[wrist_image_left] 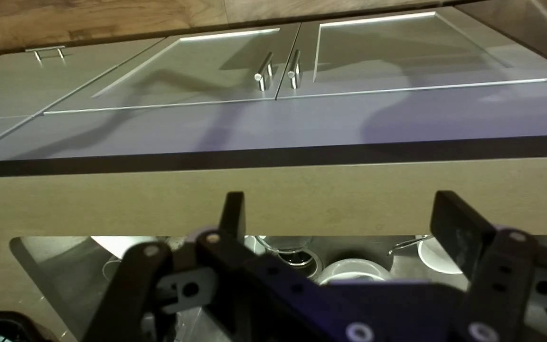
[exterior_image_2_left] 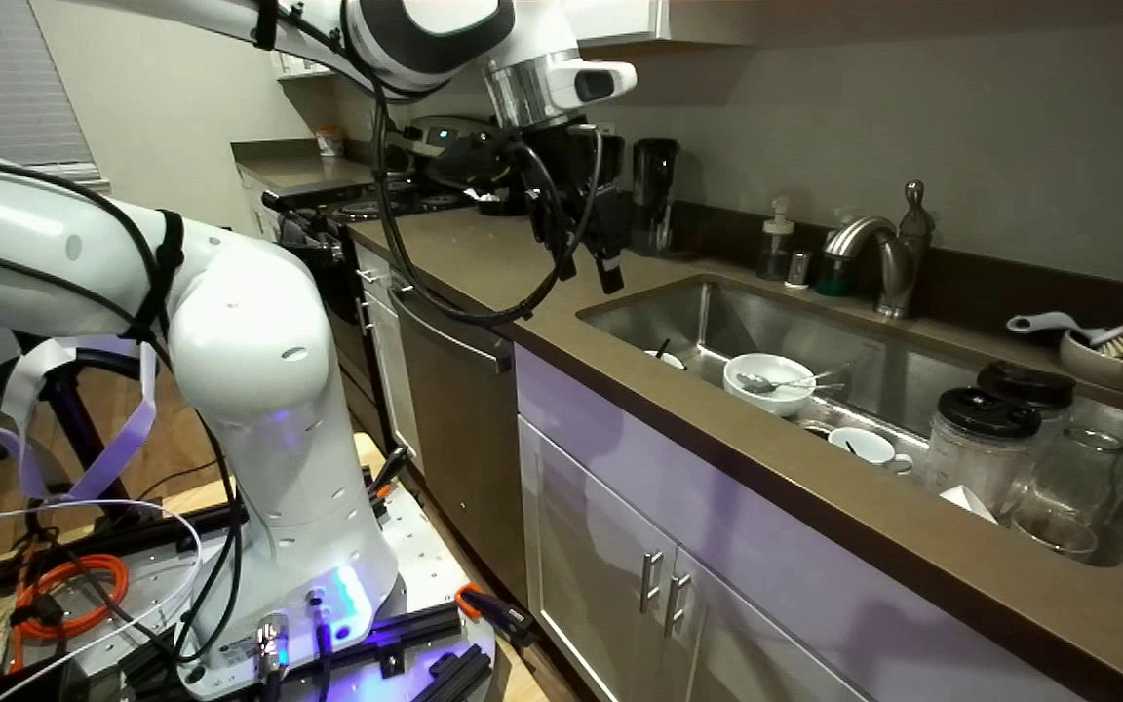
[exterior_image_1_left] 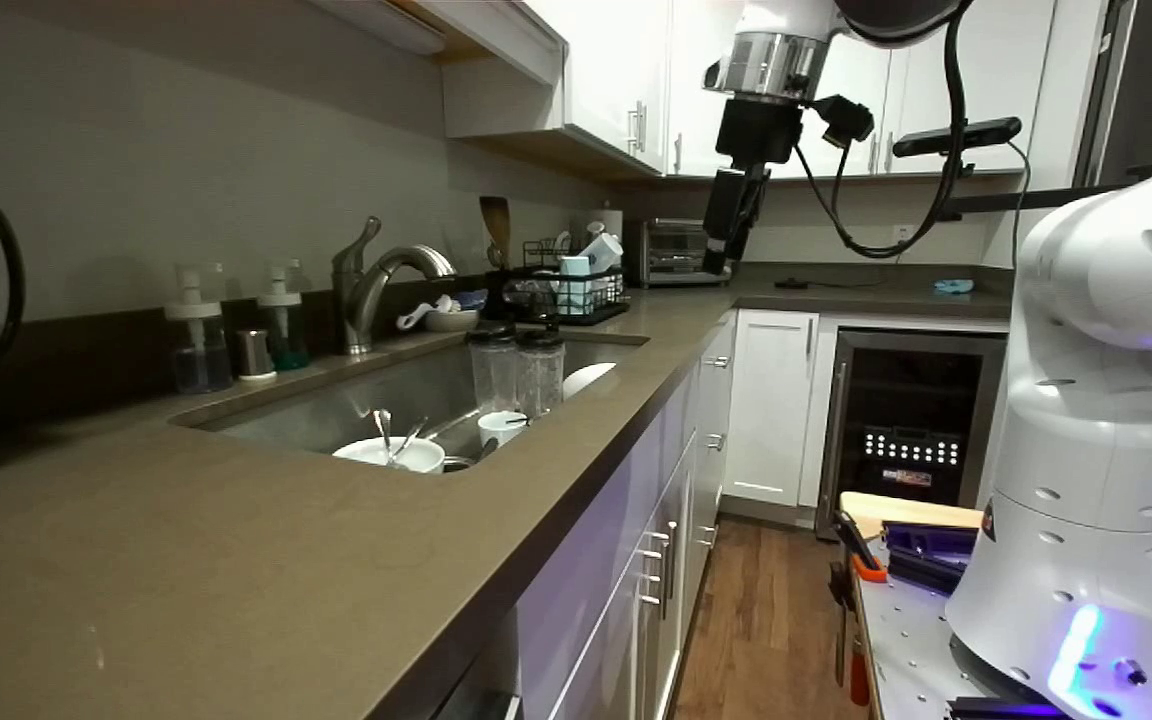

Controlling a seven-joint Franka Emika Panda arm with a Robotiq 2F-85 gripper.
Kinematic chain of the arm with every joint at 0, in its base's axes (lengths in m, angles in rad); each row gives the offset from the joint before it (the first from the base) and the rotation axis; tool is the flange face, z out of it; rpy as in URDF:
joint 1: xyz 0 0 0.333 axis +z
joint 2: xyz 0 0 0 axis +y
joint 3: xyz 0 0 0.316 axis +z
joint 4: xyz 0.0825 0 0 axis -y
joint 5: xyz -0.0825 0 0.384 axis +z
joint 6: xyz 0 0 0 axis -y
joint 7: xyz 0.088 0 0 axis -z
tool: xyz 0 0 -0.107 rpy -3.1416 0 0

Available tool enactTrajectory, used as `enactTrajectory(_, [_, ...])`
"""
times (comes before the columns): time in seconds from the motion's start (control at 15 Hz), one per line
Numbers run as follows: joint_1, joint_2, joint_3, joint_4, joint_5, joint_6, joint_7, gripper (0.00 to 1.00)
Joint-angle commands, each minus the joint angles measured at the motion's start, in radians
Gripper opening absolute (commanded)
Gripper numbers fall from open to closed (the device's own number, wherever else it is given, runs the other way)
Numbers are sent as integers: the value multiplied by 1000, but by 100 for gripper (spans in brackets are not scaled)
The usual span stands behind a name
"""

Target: Open the tap

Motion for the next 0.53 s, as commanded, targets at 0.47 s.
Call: enactTrajectory(0.47, [-1,194,-43,117,3,370,-6,100])
